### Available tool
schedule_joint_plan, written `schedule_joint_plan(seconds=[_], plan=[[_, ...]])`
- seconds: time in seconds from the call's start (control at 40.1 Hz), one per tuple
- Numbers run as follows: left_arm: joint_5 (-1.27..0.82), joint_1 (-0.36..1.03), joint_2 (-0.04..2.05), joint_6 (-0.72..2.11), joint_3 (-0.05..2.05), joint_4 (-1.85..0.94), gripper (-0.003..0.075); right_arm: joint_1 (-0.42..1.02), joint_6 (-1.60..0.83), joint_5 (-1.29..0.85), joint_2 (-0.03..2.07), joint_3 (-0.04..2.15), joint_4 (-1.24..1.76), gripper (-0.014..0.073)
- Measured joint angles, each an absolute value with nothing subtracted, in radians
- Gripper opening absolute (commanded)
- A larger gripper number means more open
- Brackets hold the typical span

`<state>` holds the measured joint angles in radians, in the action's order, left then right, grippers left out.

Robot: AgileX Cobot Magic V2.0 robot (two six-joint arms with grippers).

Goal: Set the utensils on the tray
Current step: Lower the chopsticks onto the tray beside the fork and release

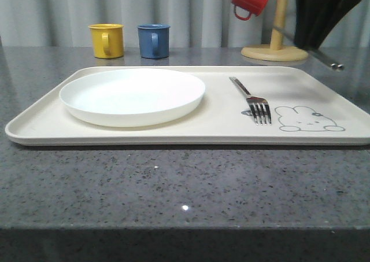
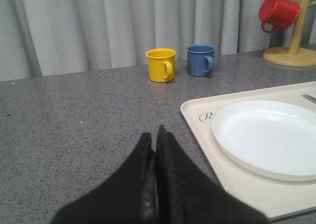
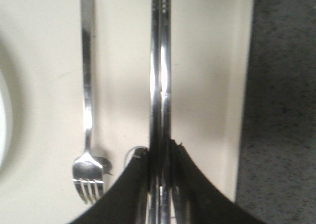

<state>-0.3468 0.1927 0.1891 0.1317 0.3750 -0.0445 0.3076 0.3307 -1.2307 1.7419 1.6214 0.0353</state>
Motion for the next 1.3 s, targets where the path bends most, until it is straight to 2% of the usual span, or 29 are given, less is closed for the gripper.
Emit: schedule_joint_plan(seconds=[0.524,1.022,1.072,1.297], plan=[[-0.347,0.193,0.189,0.132,0.375,-0.044,-0.0018,0.319,0.406,-1.232,1.871,1.631,0.035,0.0025],[-0.347,0.193,0.189,0.132,0.375,-0.044,-0.0018,0.319,0.41,-1.228,1.906,1.635,0.035,0.0029],[-0.347,0.193,0.189,0.132,0.375,-0.044,-0.0018,0.319,0.41,-1.23,1.907,1.636,0.035,0.0048],[-0.347,0.193,0.189,0.132,0.375,-0.044,-0.0018,0.319,0.412,-1.23,1.907,1.636,0.035,0.0254]])
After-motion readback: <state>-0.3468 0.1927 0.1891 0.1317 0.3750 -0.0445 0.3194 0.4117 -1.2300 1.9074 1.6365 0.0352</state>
